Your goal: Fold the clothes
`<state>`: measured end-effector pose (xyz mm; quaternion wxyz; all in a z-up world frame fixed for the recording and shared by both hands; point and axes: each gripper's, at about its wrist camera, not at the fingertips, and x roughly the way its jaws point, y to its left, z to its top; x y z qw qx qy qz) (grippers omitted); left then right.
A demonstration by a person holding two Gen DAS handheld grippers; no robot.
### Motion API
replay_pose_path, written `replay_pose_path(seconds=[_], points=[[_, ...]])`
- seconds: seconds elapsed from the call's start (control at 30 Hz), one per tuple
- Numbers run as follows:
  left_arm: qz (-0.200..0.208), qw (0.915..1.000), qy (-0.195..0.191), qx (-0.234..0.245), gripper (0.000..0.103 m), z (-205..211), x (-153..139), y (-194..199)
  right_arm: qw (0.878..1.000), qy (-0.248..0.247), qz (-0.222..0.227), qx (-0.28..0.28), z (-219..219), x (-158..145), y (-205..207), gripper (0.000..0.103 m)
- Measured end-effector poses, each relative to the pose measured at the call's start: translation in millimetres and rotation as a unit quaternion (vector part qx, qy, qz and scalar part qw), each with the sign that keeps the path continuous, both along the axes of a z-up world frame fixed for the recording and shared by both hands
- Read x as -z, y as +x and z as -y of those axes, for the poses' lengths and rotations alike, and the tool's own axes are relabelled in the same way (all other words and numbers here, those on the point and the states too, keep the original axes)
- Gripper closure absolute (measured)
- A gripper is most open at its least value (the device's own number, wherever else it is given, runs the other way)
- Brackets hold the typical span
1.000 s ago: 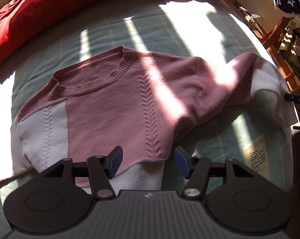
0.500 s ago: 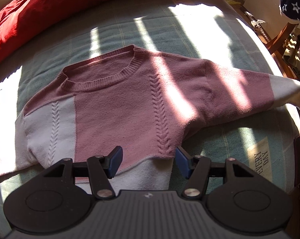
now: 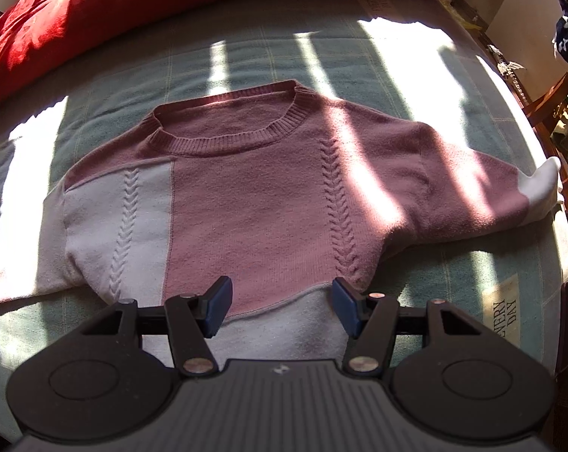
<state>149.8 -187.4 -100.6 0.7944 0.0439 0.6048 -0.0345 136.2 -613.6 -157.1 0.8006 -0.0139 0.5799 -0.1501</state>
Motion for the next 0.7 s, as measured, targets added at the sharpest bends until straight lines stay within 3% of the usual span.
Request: replay_pose_path(seconds=[0.03, 0.2, 0.4, 0.7], points=[[0.002, 1.0000, 0.001, -0.006, 0.044, -5.6, 0.7, 0.1, 1.000, 0.018, 0.009, -0.014, -10.2, -1.5, 6.4, 0.069], [0.012, 0.9990, 0.005, -0.042, 0.044, -40.4, 4.1, 1.1, 0.990, 0.106, 0.040, -0.087, -68.2, -3.0, 43.3, 0.066], [0.022, 0.9971, 0.006, -0.072, 0.044, -94.0, 8.1, 1.1, 0.974, 0.151, 0.036, -0.166, -145.8, 4.8, 75.8, 0.066], [0.015, 0.9921, -0.018, -0.123, 0.044, -163.1, 45.7, -7.2, 0.954, 0.210, 0.005, -0.215, -239.6, 10.8, 62.1, 0.065]])
